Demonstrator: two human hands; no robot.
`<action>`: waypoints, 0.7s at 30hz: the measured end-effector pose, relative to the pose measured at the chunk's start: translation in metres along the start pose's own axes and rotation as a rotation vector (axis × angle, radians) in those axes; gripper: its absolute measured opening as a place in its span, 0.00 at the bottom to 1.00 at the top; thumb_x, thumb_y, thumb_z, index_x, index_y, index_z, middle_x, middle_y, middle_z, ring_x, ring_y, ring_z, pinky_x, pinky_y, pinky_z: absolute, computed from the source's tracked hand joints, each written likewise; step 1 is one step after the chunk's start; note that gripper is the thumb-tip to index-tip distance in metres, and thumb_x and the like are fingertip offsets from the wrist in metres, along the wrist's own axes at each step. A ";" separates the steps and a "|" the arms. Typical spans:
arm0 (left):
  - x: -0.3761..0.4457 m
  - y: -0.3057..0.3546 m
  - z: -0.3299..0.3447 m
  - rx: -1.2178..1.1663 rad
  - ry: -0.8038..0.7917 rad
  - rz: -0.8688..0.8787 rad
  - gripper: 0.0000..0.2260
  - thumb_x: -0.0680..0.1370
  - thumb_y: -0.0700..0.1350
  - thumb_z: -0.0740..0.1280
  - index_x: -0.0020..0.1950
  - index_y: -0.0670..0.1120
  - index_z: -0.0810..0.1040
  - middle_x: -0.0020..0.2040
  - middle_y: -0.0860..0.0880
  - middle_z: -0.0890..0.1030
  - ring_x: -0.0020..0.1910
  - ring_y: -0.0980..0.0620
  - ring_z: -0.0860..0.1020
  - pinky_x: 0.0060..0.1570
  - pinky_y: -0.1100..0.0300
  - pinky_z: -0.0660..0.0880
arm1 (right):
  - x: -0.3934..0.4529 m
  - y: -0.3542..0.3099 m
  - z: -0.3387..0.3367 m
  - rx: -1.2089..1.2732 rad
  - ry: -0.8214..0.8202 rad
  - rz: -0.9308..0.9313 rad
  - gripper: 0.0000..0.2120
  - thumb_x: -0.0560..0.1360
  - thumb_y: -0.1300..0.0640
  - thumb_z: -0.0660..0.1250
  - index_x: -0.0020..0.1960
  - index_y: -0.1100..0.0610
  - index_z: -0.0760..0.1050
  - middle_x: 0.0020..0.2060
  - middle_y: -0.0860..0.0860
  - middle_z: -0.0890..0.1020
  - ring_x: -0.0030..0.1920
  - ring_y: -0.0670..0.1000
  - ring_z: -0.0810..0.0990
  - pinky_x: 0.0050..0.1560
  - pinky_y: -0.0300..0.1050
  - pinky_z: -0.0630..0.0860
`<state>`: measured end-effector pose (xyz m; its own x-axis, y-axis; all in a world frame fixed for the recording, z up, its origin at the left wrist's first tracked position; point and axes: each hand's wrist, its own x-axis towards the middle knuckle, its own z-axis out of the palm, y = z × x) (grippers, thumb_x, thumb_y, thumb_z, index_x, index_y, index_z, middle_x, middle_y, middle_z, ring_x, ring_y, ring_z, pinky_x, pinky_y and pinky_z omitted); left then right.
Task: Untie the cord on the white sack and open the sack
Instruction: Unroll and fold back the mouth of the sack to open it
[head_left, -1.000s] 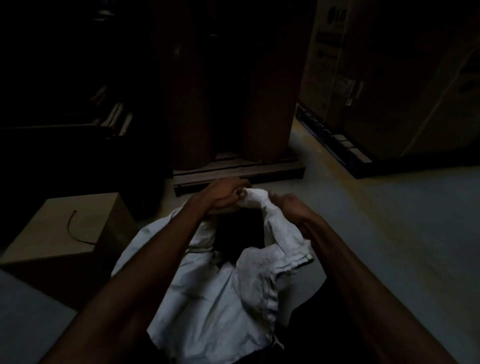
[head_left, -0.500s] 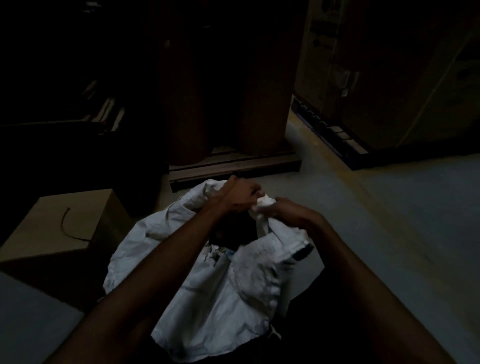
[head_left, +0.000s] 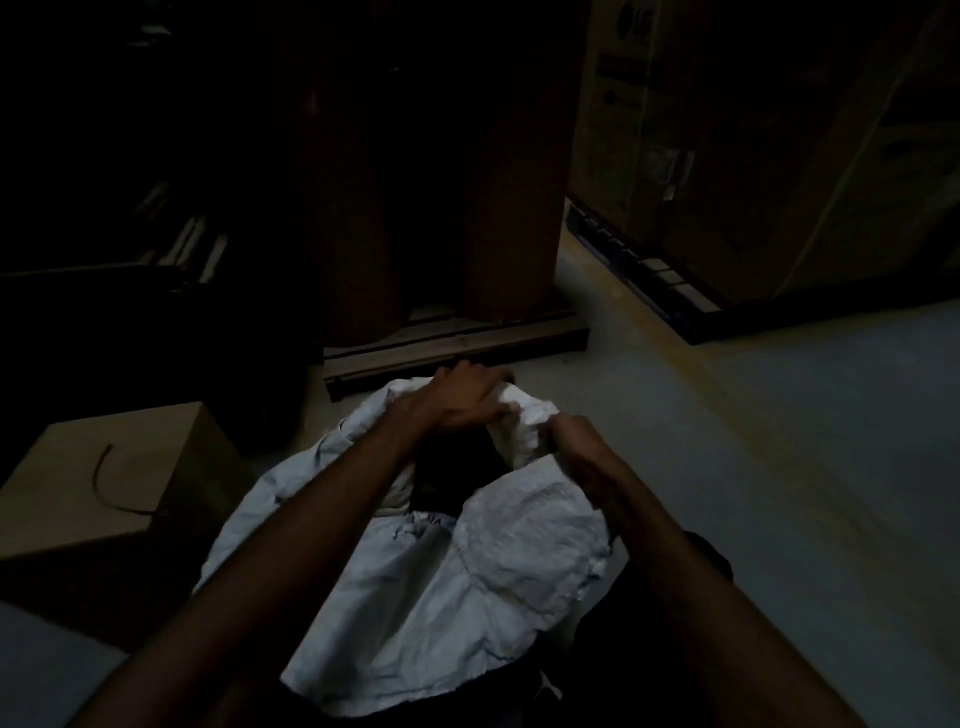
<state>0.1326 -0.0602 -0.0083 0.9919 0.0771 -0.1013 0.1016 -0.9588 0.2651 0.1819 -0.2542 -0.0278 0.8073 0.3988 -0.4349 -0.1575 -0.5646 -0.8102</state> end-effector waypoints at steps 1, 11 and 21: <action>-0.003 0.004 -0.001 0.013 0.001 0.068 0.28 0.74 0.62 0.62 0.72 0.55 0.68 0.69 0.48 0.72 0.70 0.46 0.68 0.69 0.44 0.62 | 0.000 -0.007 0.001 0.130 -0.042 -0.012 0.18 0.75 0.56 0.65 0.59 0.66 0.78 0.53 0.62 0.81 0.52 0.61 0.79 0.51 0.47 0.74; -0.016 0.031 0.001 0.028 0.118 0.262 0.14 0.73 0.54 0.60 0.56 0.54 0.74 0.52 0.51 0.82 0.50 0.49 0.80 0.51 0.51 0.75 | -0.016 0.000 -0.016 0.423 -0.283 -0.009 0.09 0.72 0.58 0.65 0.44 0.64 0.80 0.38 0.58 0.86 0.38 0.57 0.85 0.42 0.50 0.83; 0.014 0.038 0.002 0.230 0.182 -0.019 0.22 0.70 0.62 0.58 0.56 0.50 0.76 0.55 0.45 0.82 0.54 0.43 0.80 0.53 0.50 0.75 | -0.042 -0.013 0.018 -0.416 0.346 0.005 0.33 0.71 0.38 0.63 0.68 0.58 0.69 0.66 0.59 0.75 0.67 0.63 0.73 0.67 0.61 0.68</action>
<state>0.1507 -0.0957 -0.0016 0.9895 0.1236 0.0745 0.1210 -0.9919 0.0383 0.1398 -0.2499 -0.0061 0.9582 0.1739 -0.2271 0.0199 -0.8326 -0.5536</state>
